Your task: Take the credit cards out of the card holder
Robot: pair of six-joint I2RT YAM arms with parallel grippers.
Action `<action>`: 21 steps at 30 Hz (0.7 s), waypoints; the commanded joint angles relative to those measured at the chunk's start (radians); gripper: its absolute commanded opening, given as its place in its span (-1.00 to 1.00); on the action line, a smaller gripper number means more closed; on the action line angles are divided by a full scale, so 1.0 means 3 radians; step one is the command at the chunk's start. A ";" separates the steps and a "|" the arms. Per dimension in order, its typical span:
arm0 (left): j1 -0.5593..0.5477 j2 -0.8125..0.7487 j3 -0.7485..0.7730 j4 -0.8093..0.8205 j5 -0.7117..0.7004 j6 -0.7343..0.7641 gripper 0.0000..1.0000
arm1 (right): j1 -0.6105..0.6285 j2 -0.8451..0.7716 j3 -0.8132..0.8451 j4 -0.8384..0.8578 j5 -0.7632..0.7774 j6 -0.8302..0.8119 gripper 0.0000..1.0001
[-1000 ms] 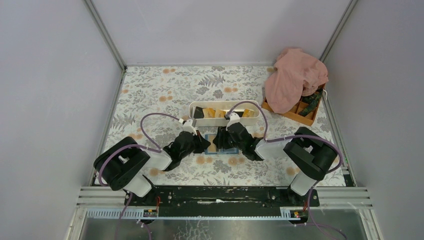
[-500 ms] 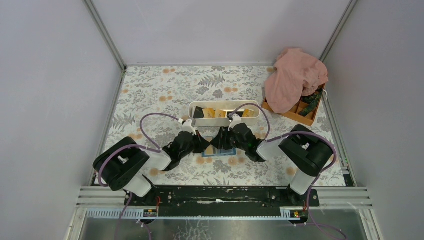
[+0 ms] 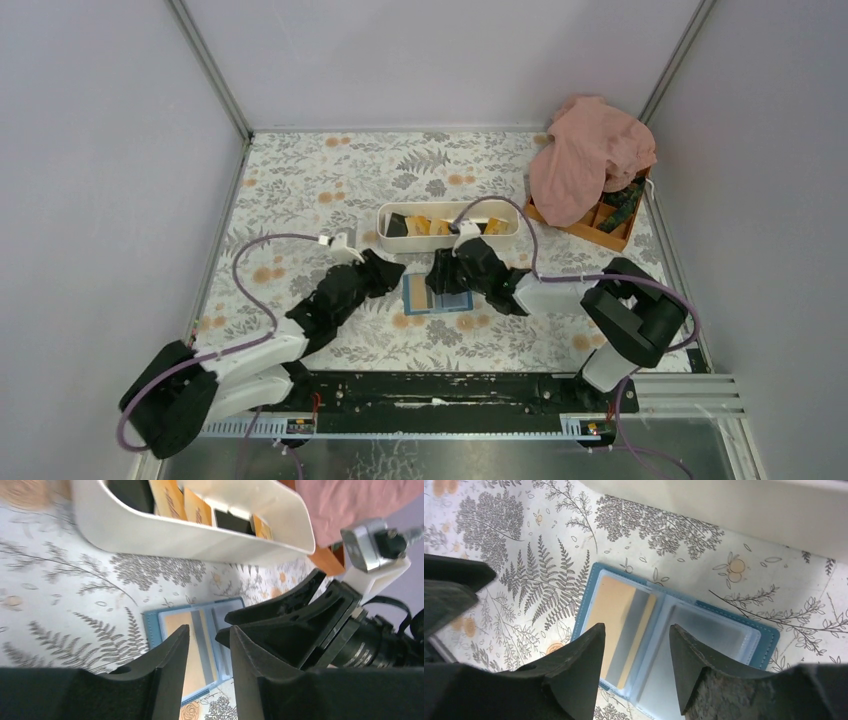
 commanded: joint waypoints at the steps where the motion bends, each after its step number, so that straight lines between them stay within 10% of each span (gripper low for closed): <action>1: 0.0044 -0.0632 0.0113 -0.1120 -0.0645 -0.0038 -0.09 | 0.0293 -0.0004 0.0556 -0.0818 0.0607 -0.0376 0.22; 7: 0.0082 -0.1205 0.0431 -0.2139 -0.0813 0.0097 0.00 | 0.0618 0.0499 0.1190 -0.1429 0.1102 -0.0456 0.48; 21: 0.0176 -0.1718 0.0235 -0.2350 -0.0914 0.0239 0.00 | 0.0809 0.0927 0.1703 -0.2000 0.1584 -0.0397 0.42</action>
